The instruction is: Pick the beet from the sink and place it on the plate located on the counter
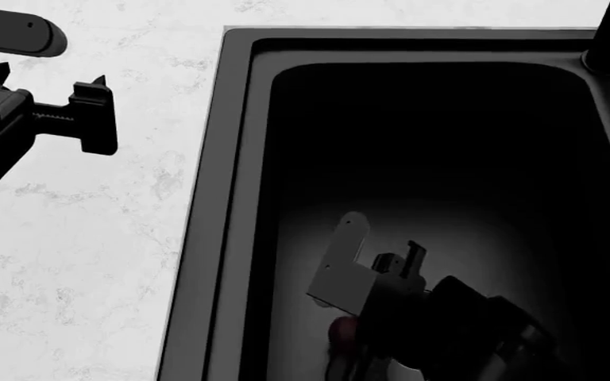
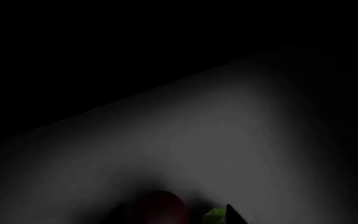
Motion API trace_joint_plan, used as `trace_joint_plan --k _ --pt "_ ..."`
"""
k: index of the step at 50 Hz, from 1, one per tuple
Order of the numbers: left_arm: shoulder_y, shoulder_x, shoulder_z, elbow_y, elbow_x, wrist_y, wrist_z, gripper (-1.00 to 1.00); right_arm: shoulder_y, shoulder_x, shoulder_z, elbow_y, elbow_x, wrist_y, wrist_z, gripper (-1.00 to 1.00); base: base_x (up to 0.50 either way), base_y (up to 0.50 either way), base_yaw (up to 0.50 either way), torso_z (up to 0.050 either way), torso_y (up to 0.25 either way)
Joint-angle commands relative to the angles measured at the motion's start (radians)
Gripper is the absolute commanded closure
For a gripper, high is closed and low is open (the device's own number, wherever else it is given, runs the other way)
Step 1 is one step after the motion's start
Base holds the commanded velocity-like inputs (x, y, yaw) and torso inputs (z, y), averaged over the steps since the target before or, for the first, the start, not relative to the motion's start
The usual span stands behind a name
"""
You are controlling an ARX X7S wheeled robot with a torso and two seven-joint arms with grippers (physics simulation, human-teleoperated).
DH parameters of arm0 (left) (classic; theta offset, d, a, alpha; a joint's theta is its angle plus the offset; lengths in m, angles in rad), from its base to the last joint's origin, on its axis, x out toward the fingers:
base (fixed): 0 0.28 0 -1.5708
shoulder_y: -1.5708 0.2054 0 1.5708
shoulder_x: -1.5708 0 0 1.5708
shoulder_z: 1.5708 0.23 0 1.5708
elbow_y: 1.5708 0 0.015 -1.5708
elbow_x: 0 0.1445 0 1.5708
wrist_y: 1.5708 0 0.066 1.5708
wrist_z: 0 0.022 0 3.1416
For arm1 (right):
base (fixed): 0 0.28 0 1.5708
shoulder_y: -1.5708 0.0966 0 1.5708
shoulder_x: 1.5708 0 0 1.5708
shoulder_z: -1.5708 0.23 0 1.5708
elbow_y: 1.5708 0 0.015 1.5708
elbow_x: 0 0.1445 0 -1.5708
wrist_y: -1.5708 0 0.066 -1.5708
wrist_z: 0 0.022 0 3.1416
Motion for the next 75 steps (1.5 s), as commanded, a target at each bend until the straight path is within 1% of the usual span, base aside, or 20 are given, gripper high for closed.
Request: trace_joint_plan --k 1,8,15,24,29,34,44,51,56,62,65,66,68,70,75 --pt "0.001 -0.001 0.001 0.004 -0.003 -0.003 -0.005 -1.0 -0.024 0.004 -0.021 -0.003 0.015 0.018 -0.021 1.0 0.0 0.0 0.0 0.0 0.0" --pt "0.0 -0.004 -0.003 0.019 -0.009 -0.015 -0.01 -1.0 -0.012 0.025 -0.022 -0.064 0.019 0.056 -0.017 1.0 0.0 0.0 0.0 0.0 -0.002" --pt "-0.005 -0.005 -0.01 0.029 -0.019 -0.021 -0.011 -1.0 0.045 0.107 -0.022 -0.263 0.036 0.194 0.004 1.0 0.0 0.0 0.0 0.0 0.0" --pt "-0.005 -0.012 -0.019 0.064 -0.033 -0.044 -0.018 -1.0 0.091 0.169 -0.018 -0.427 0.054 0.306 0.023 1.0 0.0 0.0 0.0 0.0 0.0" --pt "-0.001 -0.015 -0.033 0.097 -0.049 -0.063 -0.024 -1.0 0.136 0.212 -0.001 -0.571 0.079 0.407 0.05 1.0 0.0 0.0 0.0 0.0 0.0" --pt "0.012 -0.025 -0.048 0.137 -0.065 -0.084 -0.031 -1.0 0.174 0.24 0.006 -0.661 0.089 0.478 0.066 1.0 0.0 0.0 0.0 0.0 0.0" --pt "0.031 -0.022 -0.065 0.173 -0.083 -0.095 -0.044 -1.0 0.232 0.324 0.074 -0.859 0.14 0.604 0.135 1.0 0.0 0.0 0.0 0.0 0.0" --pt "0.027 -0.019 -0.069 0.198 -0.095 -0.116 -0.054 -1.0 0.269 0.354 0.146 -0.942 0.182 0.69 0.202 1.0 0.0 0.0 0.0 0.0 0.0" --pt "0.026 -0.018 -0.069 0.204 -0.099 -0.119 -0.056 -1.0 0.289 0.355 0.195 -0.976 0.198 0.733 0.258 1.0 0.0 0.0 0.0 0.0 0.0" --pt "0.027 -0.017 -0.07 0.206 -0.105 -0.119 -0.053 -1.0 0.289 0.318 0.31 -0.986 0.247 0.818 0.387 1.0 0.0 0.0 0.0 0.0 0.0" --pt "0.023 -0.021 -0.073 0.213 -0.111 -0.125 -0.053 -1.0 0.257 0.291 0.392 -0.976 0.28 0.849 0.474 1.0 0.0 0.0 0.0 0.0 0.0" --pt "0.022 -0.021 -0.073 0.213 -0.111 -0.126 -0.053 -1.0 0.256 0.29 0.393 -0.979 0.285 0.856 0.476 1.0 0.0 0.0 0.0 0.0 0.0" --pt "0.02 -0.024 -0.074 0.216 -0.114 -0.129 -0.051 -1.0 0.23 0.273 0.441 -0.974 0.307 0.891 0.538 1.0 0.0 0.0 0.0 0.0 0.0" --pt "0.019 -0.026 -0.069 0.214 -0.112 -0.122 -0.046 -1.0 0.213 0.265 0.464 -0.98 0.315 0.893 0.566 1.0 0.0 0.0 0.0 0.0 0.0" --pt "0.022 -0.022 -0.066 0.203 -0.111 -0.11 -0.043 -1.0 0.175 0.211 0.595 -0.972 0.348 0.941 0.715 1.0 0.0 0.0 0.0 0.0 0.0"
